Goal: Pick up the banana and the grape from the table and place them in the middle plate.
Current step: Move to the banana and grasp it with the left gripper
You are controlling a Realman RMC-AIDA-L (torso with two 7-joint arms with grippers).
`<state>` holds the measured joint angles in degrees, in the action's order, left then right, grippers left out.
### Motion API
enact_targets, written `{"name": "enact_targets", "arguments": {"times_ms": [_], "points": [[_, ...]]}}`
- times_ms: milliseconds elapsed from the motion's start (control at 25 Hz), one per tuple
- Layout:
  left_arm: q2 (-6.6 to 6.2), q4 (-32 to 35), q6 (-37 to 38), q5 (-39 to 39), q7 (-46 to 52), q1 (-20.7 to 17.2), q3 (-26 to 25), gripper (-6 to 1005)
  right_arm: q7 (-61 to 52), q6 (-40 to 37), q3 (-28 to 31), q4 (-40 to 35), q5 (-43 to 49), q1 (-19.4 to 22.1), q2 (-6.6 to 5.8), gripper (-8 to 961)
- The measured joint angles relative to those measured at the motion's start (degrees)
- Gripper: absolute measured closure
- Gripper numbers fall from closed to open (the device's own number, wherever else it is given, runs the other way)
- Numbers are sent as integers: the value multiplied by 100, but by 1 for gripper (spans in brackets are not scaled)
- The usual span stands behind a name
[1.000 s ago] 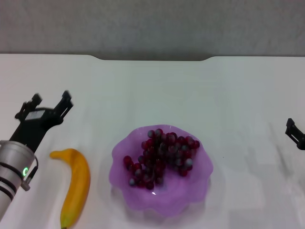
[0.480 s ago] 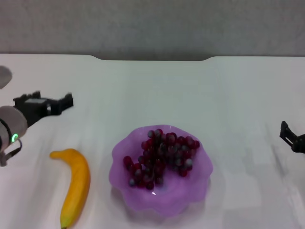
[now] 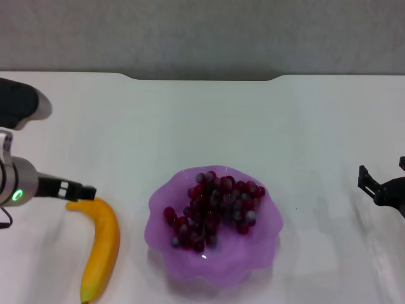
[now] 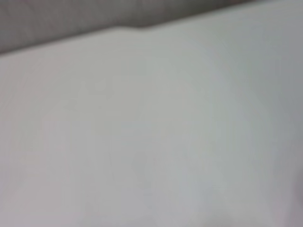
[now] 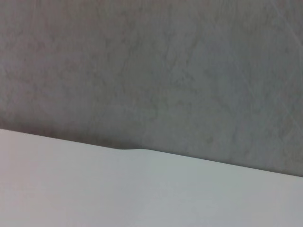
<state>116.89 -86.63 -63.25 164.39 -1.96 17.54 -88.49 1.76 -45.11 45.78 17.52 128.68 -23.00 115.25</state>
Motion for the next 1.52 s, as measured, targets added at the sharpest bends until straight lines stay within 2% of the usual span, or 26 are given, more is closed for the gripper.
{"name": "enact_targets", "arguments": {"times_ms": [200, 440, 640, 960, 1520], "points": [[-4, 9, -679, 6, 143, 129, 8, 117, 8, 26, -35, 13, 0, -15, 3, 62], [15, 354, -770, 2, 542, 359, 224, 121, 10, 14, -13, 23, -27, 35, -14, 62], [22, 727, -828, -349, 748, 603, 370, 118, 12, -11, 17, -11, -44, 37, -14, 62], [25, 1358, -613, -537, 770, 807, 376, 114, 20, 4, 6, -12, -33, 28, -11, 62], [27, 1992, -85, -688, 801, 914, 452, 157, 27, 3, -13, -2, -23, 22, -11, 62]]}}
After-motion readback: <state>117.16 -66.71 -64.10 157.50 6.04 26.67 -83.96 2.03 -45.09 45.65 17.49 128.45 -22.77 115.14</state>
